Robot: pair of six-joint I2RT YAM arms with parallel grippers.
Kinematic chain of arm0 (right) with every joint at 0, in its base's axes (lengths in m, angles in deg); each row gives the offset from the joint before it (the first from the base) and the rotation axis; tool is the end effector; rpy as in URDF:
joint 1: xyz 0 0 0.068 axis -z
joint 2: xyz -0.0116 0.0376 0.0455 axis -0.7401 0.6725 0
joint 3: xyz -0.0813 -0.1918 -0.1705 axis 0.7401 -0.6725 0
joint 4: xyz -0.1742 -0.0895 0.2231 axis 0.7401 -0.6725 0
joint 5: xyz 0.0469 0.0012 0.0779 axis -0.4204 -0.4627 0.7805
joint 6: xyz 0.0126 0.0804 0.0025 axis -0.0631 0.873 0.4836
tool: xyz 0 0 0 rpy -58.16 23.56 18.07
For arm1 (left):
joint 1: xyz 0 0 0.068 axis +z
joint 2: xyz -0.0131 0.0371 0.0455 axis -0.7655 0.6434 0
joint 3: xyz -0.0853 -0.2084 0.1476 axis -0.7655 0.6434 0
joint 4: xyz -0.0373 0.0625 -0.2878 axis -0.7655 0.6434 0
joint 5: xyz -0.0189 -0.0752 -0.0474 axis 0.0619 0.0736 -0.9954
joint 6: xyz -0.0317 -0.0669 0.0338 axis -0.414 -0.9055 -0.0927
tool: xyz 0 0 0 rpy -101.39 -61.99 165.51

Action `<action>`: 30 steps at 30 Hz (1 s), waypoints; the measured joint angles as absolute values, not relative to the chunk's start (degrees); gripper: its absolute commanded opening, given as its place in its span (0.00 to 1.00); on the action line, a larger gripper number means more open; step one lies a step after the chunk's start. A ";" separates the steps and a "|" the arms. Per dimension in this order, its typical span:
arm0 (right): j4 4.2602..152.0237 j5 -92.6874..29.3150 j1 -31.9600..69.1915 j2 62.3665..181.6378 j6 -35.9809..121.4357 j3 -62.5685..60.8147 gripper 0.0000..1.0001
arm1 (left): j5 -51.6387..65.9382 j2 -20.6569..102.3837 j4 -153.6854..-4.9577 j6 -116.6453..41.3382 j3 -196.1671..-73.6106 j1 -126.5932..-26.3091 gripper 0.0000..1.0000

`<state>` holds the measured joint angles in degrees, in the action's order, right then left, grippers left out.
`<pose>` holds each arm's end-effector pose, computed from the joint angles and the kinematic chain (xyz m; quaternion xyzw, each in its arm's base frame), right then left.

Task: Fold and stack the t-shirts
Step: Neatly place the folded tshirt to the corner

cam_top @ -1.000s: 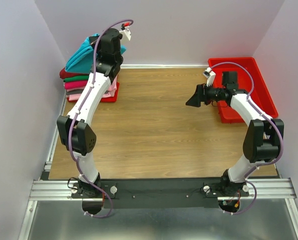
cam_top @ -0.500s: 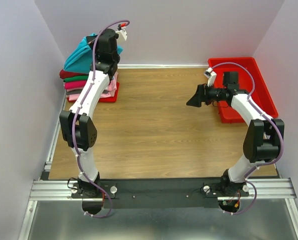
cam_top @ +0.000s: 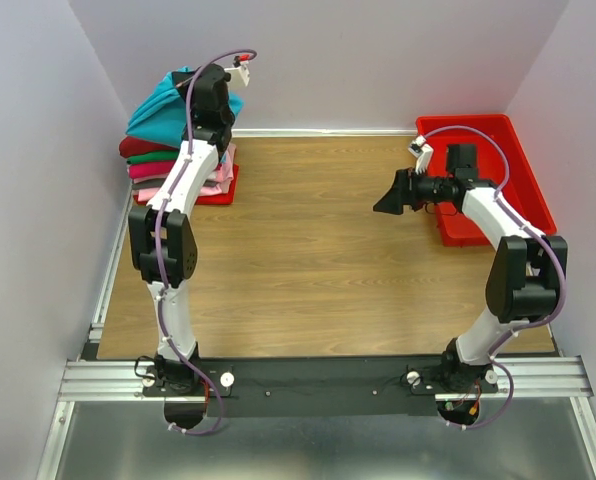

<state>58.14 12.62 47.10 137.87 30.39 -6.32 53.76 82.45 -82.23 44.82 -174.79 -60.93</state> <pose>0.4097 0.0601 0.2118 -0.2041 0.8277 0.3937 0.3440 0.5522 -0.0626 0.3812 0.2616 0.6564 0.5349 0.4632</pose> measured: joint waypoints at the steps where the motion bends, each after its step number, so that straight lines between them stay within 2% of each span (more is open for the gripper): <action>1: 58.14 12.66 47.29 137.89 30.37 -6.32 1.00 | 53.26 82.77 -83.22 45.13 -174.79 -60.72 0.00; 28: 58.14 12.64 48.63 139.66 30.33 -6.62 1.00 | 40.58 93.57 -92.42 40.38 -176.74 -53.92 0.00; 30: 58.14 12.64 48.63 139.70 30.31 -6.62 1.00 | 39.75 94.53 -92.66 38.61 -176.74 -53.28 0.27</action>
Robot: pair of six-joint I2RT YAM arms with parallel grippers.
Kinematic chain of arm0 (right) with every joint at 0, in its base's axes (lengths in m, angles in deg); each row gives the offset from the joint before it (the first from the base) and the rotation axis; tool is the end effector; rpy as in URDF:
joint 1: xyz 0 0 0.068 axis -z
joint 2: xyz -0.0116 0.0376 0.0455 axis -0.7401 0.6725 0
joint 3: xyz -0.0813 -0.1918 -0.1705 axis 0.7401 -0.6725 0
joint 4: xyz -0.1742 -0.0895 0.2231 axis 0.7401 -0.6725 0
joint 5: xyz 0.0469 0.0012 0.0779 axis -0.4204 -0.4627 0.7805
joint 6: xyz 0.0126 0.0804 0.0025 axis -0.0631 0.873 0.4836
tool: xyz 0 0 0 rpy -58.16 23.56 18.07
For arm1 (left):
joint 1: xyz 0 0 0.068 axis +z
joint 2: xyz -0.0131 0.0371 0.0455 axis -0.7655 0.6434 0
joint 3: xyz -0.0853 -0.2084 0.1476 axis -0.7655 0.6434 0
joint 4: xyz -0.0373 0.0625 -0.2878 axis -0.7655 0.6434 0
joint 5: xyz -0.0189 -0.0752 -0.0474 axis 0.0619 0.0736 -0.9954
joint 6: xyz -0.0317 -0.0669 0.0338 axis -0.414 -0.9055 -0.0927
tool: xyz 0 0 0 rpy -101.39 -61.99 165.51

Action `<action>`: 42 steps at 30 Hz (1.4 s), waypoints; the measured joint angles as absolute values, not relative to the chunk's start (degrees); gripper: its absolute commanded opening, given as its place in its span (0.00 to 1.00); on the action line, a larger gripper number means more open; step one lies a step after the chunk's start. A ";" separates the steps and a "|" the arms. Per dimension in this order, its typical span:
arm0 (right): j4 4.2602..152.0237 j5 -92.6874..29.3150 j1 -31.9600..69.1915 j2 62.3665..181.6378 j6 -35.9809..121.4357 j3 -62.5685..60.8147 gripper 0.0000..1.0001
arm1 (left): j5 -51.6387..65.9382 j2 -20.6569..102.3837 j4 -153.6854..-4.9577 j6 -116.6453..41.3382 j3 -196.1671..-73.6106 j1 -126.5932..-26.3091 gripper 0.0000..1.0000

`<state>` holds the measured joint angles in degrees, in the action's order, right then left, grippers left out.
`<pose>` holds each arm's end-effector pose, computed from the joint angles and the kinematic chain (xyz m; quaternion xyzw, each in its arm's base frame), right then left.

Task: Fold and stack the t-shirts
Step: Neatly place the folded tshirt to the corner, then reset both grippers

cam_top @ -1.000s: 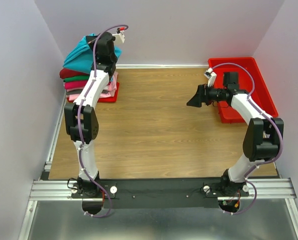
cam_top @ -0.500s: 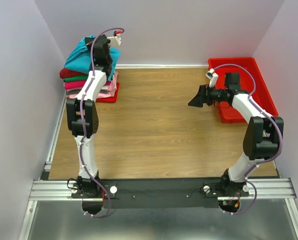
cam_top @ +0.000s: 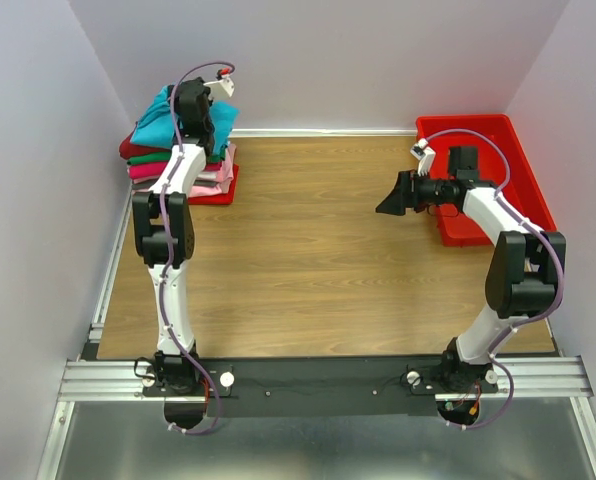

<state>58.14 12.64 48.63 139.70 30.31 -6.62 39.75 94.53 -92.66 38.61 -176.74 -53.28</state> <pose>0.4132 0.0491 0.1974 -0.1863 0.8364 0.3927 0.3340 0.6113 -0.0065 0.3011 0.2612 0.6547 0.4817 0.5207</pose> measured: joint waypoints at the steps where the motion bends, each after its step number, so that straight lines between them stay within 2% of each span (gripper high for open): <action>1: 58.14 12.66 48.63 139.73 30.31 -6.62 1.00 | 39.42 94.99 -92.70 37.32 -176.74 -52.87 0.58; 2: 58.14 12.66 48.63 139.77 30.31 -6.62 1.00 | 38.92 95.50 -93.23 36.32 -176.74 -52.37 0.98; 6: 58.14 12.66 48.72 139.77 30.28 -6.62 1.00 | 38.94 95.89 -95.09 29.80 -176.93 -51.08 0.98; 13: 58.14 12.66 48.96 139.79 30.26 -6.65 1.00 | 38.85 93.70 -94.74 11.84 -187.10 -48.61 0.98; 18: 58.16 12.66 48.98 139.77 29.85 -6.71 1.00 | 38.20 84.48 -92.79 0.71 -188.19 -46.88 0.98; 22: 58.16 12.64 48.98 139.59 29.17 -6.97 1.00 | 32.45 74.95 -88.03 -10.98 -185.79 -44.98 0.98; 27: 58.14 12.57 48.98 137.87 27.81 -8.02 1.00 | 17.94 57.81 -84.33 -25.21 -169.26 -40.89 0.98; 30: 58.14 12.53 49.00 135.90 26.77 -8.61 1.00 | 12.89 52.28 -83.70 -29.04 -161.94 -39.34 0.98; 33: 58.18 12.46 49.00 134.11 25.61 -8.81 1.00 | 8.06 43.06 -81.25 -31.81 -146.38 -38.55 0.97; 37: 58.36 12.44 49.00 132.03 23.79 -10.43 1.00 | 2.79 37.22 -76.68 -34.22 -133.72 -38.53 0.91; 42: 58.29 8.99 49.00 127.90 20.56 -13.79 1.00 | -7.86 31.48 -74.39 -37.67 -124.10 -38.33 0.91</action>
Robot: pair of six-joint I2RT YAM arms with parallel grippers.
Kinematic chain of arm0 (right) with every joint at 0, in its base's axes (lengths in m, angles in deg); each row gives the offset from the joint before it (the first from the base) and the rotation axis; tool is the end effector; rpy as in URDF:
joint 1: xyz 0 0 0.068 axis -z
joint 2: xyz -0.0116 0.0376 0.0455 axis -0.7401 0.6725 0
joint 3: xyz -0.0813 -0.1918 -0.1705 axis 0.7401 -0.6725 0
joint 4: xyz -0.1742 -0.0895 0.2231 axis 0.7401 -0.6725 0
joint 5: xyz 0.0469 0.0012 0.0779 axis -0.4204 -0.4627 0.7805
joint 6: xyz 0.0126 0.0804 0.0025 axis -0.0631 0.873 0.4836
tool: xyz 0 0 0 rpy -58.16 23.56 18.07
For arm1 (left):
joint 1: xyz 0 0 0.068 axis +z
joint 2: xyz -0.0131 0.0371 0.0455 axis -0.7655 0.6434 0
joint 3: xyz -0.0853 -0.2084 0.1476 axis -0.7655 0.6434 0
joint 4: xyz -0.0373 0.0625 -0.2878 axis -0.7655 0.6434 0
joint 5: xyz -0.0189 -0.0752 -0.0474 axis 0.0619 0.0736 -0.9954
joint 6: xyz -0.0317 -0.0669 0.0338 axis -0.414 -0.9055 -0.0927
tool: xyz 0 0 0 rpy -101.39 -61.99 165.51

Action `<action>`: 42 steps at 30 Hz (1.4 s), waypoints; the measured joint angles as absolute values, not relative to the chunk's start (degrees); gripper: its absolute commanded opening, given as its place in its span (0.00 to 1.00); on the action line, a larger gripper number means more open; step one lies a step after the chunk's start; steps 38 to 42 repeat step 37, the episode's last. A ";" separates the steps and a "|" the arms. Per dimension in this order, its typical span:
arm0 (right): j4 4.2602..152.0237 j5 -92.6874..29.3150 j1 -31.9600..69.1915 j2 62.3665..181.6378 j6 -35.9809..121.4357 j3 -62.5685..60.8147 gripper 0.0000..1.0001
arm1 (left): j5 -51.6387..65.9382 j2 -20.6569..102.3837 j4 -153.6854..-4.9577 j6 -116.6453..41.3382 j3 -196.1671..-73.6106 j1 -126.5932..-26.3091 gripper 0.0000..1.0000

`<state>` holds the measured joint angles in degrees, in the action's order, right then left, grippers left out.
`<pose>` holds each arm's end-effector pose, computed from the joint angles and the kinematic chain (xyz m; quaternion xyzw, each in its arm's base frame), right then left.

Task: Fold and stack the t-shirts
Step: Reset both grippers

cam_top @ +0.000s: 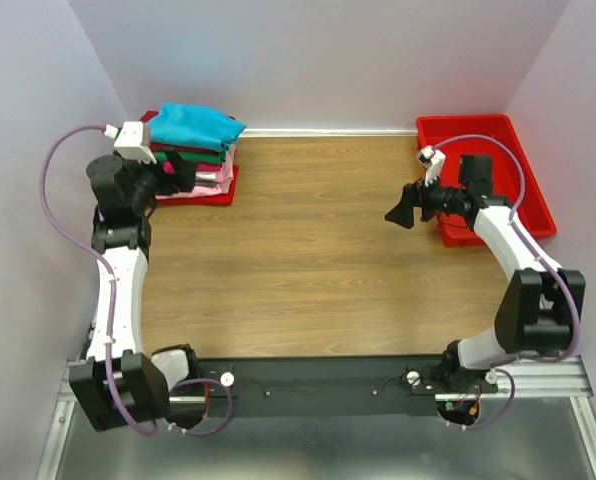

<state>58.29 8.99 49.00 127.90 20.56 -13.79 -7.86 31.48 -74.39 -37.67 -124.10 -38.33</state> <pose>0.3755 0.0444 0.2269 -0.2597 0.8164 0.3230 0.4022 0.3369 0.0408 0.3702 -0.0179 0.7479 -0.1514 0.6460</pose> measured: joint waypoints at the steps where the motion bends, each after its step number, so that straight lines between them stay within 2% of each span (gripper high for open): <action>1: 58.25 6.71 48.98 126.55 19.71 -14.45 1.00 | -10.00 30.10 -74.30 -38.15 -122.64 -38.36 0.91; 6: 59.40 -6.71 49.13 117.61 18.44 -16.59 1.00 | -13.52 21.25 -73.10 -38.76 -115.23 -38.44 0.91; 9: 61.77 -16.15 49.31 111.38 20.49 -18.12 1.00 | -8.86 14.62 -70.15 -38.13 -111.87 -38.44 0.95; 14: 66.29 -31.73 49.37 101.19 29.56 -20.50 1.00 | -2.94 6.19 -67.61 -38.13 -110.42 -38.44 0.96; 19: 67.73 -41.35 49.37 96.21 35.99 -22.27 1.00 | -1.45 2.60 -67.13 -38.28 -110.40 -39.30 0.96; 25: 67.21 -45.61 49.37 95.97 38.70 -22.47 1.00 | -0.91 2.08 -65.75 -38.35 -110.23 -40.45 0.96; 42: 65.61 -45.24 49.74 95.97 39.09 -22.47 1.00 | -0.58 1.99 -64.66 -38.35 -110.20 -40.72 0.96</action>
